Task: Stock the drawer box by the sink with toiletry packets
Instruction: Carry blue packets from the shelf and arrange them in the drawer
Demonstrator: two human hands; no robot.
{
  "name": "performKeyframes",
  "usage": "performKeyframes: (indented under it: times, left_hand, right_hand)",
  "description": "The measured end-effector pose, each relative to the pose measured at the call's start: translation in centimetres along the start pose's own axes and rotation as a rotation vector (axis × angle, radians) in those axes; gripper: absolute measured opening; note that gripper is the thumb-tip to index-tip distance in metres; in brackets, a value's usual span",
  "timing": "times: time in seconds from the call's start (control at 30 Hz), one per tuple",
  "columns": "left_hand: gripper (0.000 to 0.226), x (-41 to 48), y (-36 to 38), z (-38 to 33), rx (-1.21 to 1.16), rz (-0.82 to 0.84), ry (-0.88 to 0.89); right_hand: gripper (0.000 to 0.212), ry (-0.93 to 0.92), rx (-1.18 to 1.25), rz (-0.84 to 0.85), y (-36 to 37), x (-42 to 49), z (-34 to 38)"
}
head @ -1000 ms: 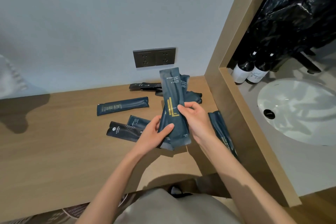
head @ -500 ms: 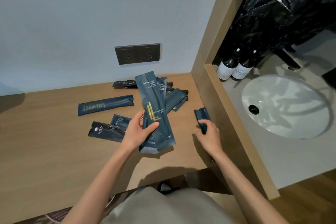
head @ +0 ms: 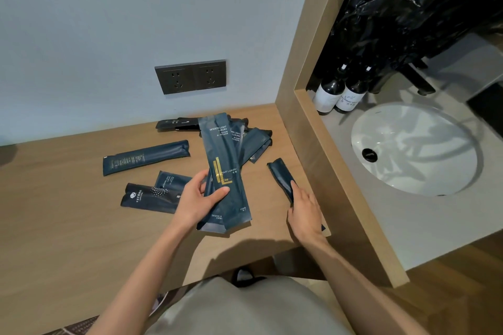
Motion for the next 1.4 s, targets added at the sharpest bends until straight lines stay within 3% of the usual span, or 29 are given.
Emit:
performKeyframes:
  times: [0.1,0.23,0.37,0.63,0.8,1.1,1.4]
  left_hand:
    - [0.039,-0.2,-0.5,0.1,0.024,0.006,-0.002]
    - [0.039,-0.4,-1.5,-0.2,0.047,0.007,0.02]
    - [0.041,-0.8,-2.4,-0.8,0.05,0.025,0.063]
    - [0.058,-2.6,-0.9,-5.2,0.07,0.151,0.216]
    - [0.061,-5.1,4.0,-10.0,0.046,0.251,0.317]
    - [0.05,-11.2,18.8,-17.9,0.062,0.448,0.483]
    - [0.053,-17.5,38.0,-25.8,0.065,0.517,0.559]
  right_hand:
    - [0.062,-0.08,-0.011,-0.038,-0.7,-0.2,0.7]
    - [0.052,-0.018,0.168,-0.084,-2.9,-0.5,0.9]
    - [0.044,0.088,0.478,-0.072,-4.8,-2.1,1.8]
    - [0.021,0.235,1.164,-0.237,-11.8,-9.2,4.7]
    - [0.018,0.278,1.401,-0.368,-16.0,-14.2,3.2]
    - [0.015,0.353,1.416,-0.655,-24.1,-22.3,-8.7]
    - [0.019,0.395,1.351,-0.719,-34.7,-26.7,-26.2]
Point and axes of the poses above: each hand's wrist, its own x-axis towards the middle knuckle, its own y-axis out of the palm, z = x × y, the point moved 10 cm from there along x, towards the middle knuckle, and after that the axes turned 15 degrees about x, right-handed, at the moved point
